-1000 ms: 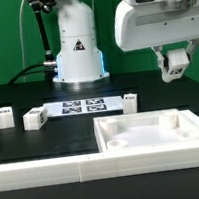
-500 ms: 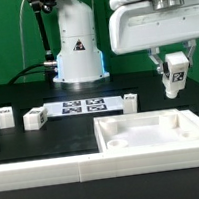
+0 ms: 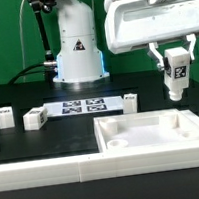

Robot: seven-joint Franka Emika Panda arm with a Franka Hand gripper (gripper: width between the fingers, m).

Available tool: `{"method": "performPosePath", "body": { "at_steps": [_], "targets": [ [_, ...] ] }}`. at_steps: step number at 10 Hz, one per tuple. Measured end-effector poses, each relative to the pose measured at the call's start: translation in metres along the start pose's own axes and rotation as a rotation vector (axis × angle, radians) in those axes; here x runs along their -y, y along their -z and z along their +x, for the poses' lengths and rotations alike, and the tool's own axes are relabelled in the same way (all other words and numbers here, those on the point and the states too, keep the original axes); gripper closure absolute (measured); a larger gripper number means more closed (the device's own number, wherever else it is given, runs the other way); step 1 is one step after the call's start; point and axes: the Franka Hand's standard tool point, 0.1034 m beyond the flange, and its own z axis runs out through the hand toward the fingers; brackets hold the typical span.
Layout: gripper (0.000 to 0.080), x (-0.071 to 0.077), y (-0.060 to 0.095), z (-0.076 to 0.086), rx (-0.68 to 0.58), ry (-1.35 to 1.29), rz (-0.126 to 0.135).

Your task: Assemble one leg

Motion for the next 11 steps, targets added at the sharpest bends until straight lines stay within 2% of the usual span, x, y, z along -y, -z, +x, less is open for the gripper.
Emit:
{"method": "performPosePath", "body": {
  "at_steps": [2,4,5,6,8,9,11],
  "targets": [
    [0.0509,-0.003,-0.005,-0.001,-0.002,0.022,-0.003],
    [0.0509,-0.016,-0.013,0.029,-0.027,0.061,-0.016],
    [0.0509,-0.018,-0.017,0.040,-0.038,0.073,-0.018],
    [0.0509,-0.018,-0.021,0.044,-0.043,0.080,-0.018],
    [0.0509,-0.018,-0.021,0.044,-0.072,0.081,-0.020],
    [0.0509,-0.020,-0.020,0.047,-0.144,0.083,-0.025],
    [0.0509,-0.020,-0.029,0.043,-0.135,0.095,-0.026]
  ]
}}
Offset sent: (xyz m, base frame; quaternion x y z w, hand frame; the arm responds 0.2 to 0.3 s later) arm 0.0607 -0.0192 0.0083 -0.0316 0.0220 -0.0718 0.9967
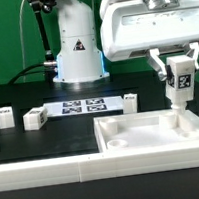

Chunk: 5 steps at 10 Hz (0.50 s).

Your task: Assemble one leg

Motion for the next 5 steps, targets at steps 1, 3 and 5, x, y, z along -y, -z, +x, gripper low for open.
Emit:
{"method": "performPosePath", "body": {
  "at_steps": [1,3,5],
  "targets": [
    [0.0509,0.000,-0.005,0.006,-0.005,0.003,0.000],
    [0.0509,-0.002,-0.010,0.011,-0.039,0.004,-0.004],
    [0.0509,-0.001,-0.015,0.008,-0.033,0.005,-0.002]
  ]
}}
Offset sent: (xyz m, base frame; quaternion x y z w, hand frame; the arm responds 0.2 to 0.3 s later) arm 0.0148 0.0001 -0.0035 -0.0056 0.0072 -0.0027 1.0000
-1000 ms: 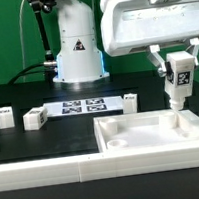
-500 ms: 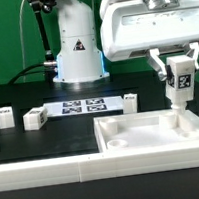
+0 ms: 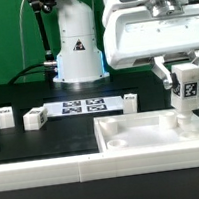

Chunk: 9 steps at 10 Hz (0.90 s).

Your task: Assemble one leg

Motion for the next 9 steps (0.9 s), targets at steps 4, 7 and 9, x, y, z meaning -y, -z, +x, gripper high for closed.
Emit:
{"method": "performPosePath", "body": {
  "at_steps": [4,7,9],
  "targets": [
    [0.0509,0.002,-0.012,-0.012,0.007,0.001,0.001],
    [0.0509,0.005,-0.020,-0.014,0.002,0.003,0.004],
    [0.0509,0.007,-0.023,-0.018,0.005,0.005,0.005]
  ]
}}
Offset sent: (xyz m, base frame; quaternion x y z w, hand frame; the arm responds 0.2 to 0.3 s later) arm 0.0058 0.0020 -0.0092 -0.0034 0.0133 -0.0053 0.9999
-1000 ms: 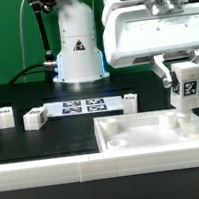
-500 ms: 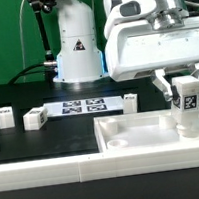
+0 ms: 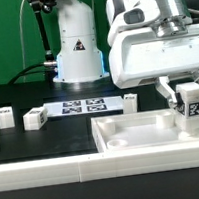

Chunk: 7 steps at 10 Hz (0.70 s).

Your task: Assemble one leg

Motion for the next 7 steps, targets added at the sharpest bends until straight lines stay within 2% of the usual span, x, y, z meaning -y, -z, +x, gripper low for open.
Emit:
{"method": "performPosePath", "body": {
  "at_steps": [5,6,7],
  "targets": [
    [0.0501,0.0011,-0.0029,-0.0072,0.013,0.003,0.002],
    [0.0292,0.0011,-0.0031,-0.0077,0.015,0.003,0.002],
    [0.0292,0.0011,-0.0032,-0.0079,0.016,0.004,0.002]
  ]
}}
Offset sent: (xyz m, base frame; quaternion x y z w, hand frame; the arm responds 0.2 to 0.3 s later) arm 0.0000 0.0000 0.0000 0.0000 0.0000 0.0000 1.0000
